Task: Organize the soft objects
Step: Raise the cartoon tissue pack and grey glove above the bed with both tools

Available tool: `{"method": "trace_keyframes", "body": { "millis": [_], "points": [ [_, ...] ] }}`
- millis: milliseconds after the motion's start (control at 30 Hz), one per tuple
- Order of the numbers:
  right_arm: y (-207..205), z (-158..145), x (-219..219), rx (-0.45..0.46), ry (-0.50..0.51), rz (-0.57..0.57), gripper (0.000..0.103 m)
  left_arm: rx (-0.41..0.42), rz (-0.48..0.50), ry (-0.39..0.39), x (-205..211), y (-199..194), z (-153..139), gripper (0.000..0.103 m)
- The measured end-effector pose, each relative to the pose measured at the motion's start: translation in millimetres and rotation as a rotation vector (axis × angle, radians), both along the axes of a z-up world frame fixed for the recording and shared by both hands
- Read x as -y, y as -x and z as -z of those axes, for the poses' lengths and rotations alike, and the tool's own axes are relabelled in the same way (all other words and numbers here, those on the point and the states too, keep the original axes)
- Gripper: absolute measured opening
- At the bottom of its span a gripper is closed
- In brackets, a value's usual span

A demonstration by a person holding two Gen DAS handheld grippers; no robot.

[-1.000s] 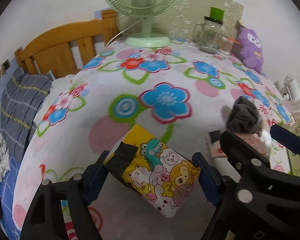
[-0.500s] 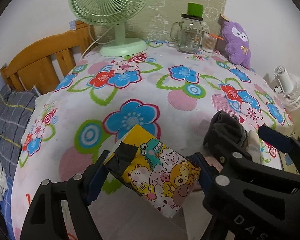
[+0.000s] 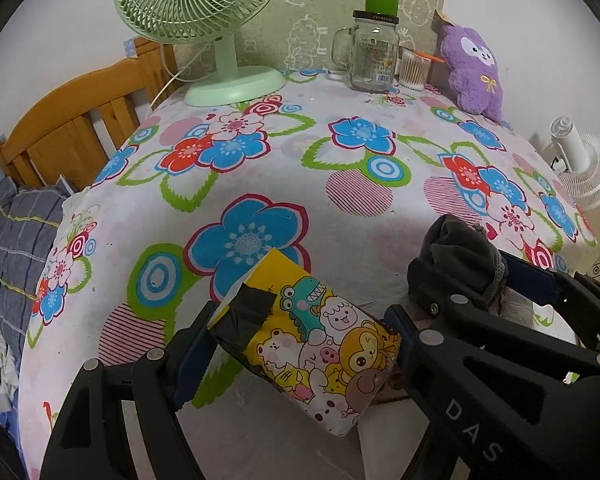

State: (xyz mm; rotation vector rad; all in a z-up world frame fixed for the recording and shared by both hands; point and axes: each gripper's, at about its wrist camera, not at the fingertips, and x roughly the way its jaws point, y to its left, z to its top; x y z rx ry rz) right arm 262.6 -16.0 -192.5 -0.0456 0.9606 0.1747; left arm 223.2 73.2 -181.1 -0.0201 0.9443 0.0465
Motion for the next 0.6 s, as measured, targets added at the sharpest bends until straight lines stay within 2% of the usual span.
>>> {"method": "trace_keyframes", "body": {
  "millis": [600],
  "points": [
    [25.1,-26.7,5.7,0.055,-0.016,-0.004,0.06,0.067,-0.008,-0.021,9.9,24.4,-25.6,0.083]
  ]
}}
